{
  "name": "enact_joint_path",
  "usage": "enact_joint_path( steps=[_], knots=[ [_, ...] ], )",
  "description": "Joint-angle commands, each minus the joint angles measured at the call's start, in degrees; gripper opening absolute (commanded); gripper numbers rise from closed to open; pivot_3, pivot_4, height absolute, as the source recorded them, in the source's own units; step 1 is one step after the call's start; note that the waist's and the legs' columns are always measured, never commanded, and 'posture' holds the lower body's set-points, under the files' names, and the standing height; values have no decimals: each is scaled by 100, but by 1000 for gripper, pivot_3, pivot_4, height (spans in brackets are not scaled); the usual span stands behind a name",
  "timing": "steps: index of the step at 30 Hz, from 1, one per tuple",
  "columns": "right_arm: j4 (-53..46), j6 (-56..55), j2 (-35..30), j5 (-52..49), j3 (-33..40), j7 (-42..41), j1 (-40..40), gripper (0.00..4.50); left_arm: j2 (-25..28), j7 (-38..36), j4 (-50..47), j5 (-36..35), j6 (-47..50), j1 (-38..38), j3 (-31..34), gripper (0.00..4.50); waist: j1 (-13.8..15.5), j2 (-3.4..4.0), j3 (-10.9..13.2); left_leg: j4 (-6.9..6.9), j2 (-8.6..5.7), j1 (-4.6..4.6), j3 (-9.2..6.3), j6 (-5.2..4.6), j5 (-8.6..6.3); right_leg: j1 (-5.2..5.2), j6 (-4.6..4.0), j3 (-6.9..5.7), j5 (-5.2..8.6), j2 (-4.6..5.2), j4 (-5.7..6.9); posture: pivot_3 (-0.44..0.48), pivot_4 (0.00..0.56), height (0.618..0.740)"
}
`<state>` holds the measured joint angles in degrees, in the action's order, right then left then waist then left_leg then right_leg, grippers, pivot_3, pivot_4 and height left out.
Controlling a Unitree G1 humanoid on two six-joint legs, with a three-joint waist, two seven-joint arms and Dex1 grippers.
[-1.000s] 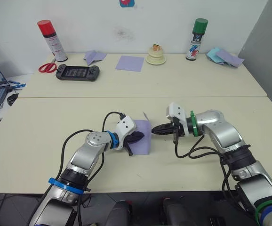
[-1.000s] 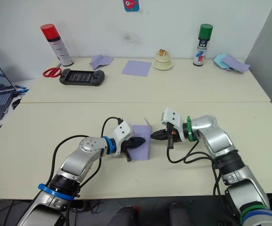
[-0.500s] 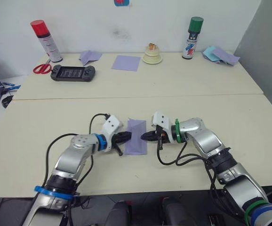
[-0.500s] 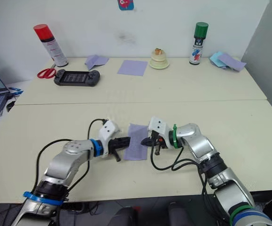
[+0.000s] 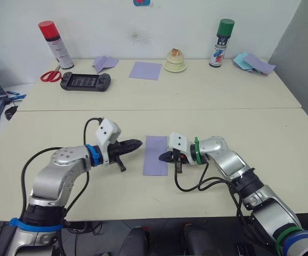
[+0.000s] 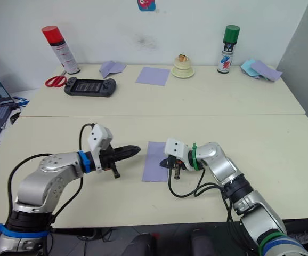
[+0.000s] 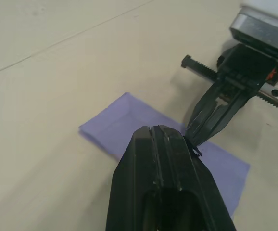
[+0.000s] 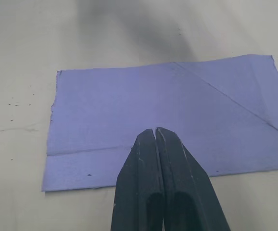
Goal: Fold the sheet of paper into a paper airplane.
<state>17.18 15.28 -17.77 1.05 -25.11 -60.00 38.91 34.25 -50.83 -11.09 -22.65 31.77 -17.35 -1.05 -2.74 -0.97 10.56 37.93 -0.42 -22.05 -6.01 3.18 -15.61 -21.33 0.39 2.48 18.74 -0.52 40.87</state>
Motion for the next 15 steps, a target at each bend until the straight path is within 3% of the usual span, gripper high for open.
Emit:
enact_joint_path(
  steps=[1, 10, 15],
  knots=[
    [-89, -82, -55, 97, -28, 19, -66, 48, -99, -42, 157, 348, -478, -93, -388, 0, 1, 0, 0, 0, 0, 0, 0, 0, 0, 0, 0, 0, 0, 0, 0, 0, 150, 740],
    [-431, -360, -396, -149, 284, -127, -190, 48, -593, 182, 1709, 1163, -1437, -402, -924, 0, 41, -1, 1, 1, -3, -3, 1, 0, 0, -1, 0, 0, 0, 1, -1, 0, 150, 740],
    [30, -677, -111, -346, 645, 187, -61, 48, -584, 57, 1941, 1367, -1523, -345, -1065, 0, 38, -1, 1, 1, -1, -1, 1, 0, 0, -1, 0, 0, 0, 0, 1, 0, 150, 740]
  ],
)
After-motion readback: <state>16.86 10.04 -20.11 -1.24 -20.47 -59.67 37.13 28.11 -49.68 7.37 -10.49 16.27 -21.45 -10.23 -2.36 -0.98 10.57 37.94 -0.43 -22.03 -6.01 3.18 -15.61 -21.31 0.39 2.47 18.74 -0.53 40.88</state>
